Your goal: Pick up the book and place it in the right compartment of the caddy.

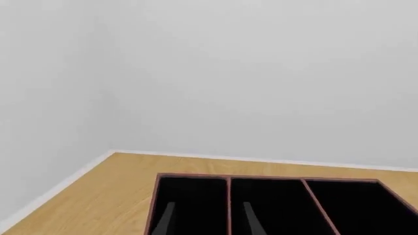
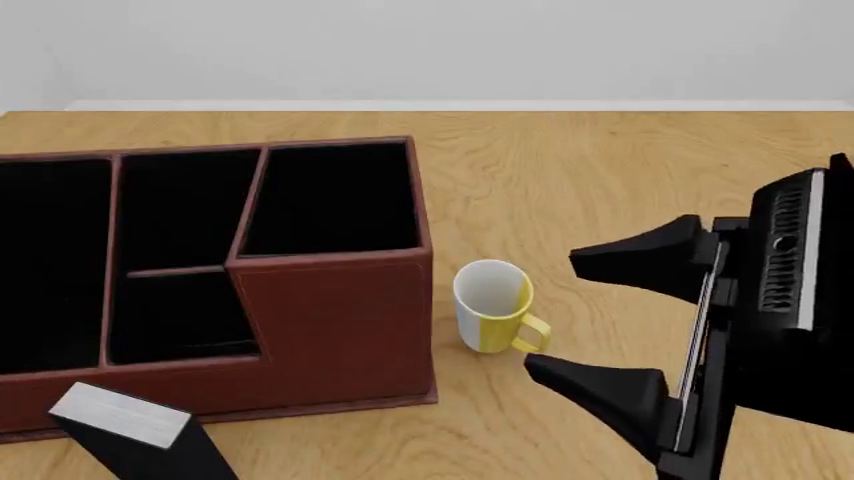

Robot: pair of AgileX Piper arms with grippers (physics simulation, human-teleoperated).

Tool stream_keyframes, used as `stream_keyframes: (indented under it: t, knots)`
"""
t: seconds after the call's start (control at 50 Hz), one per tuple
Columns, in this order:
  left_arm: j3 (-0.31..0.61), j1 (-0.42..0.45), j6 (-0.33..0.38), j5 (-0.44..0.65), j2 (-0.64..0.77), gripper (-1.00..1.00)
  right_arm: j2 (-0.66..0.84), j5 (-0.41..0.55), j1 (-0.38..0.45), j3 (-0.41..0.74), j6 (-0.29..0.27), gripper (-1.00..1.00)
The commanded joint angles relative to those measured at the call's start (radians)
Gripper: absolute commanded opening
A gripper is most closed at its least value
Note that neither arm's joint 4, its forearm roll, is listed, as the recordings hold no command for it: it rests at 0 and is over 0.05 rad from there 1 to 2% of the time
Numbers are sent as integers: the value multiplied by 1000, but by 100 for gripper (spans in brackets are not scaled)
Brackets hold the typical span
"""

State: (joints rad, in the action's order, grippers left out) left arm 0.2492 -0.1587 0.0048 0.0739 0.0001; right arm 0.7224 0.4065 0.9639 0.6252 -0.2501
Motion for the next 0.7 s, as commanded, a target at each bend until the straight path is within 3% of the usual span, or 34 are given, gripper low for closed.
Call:
stream_keyframes:
  t: [0.02, 0.16, 0.24, 0.26, 0.42, 0.46, 0.52, 0.54, 0.7]
  knots:
    - [28, -43, -2, 4, 0, 100, 179, 5, 102, 118, -1, 100]
    - [32, -74, -10, -3, 0, 100, 274, 18, 147, 178, -11, 100]
    - [19, -90, -15, -16, 0, 100, 340, 26, 187, 217, 11, 100]
    - [16, -94, -16, -20, 0, 100, 372, 34, 213, 242, 39, 100]
    - [-1, -102, -33, -40, 0, 100, 444, 48, 198, 286, 4, 100]
    - [-6, -105, -36, -46, 0, 100, 473, 54, 206, 311, 37, 100]
    - [-8, -110, -43, -50, 0, 100, 480, 48, 186, 310, 13, 100]
    - [-9, -116, -48, -52, 0, 100, 519, 49, 210, 341, 42, 100]
    - [-23, -130, -64, -69, 0, 100, 621, 63, 239, 432, 54, 100]
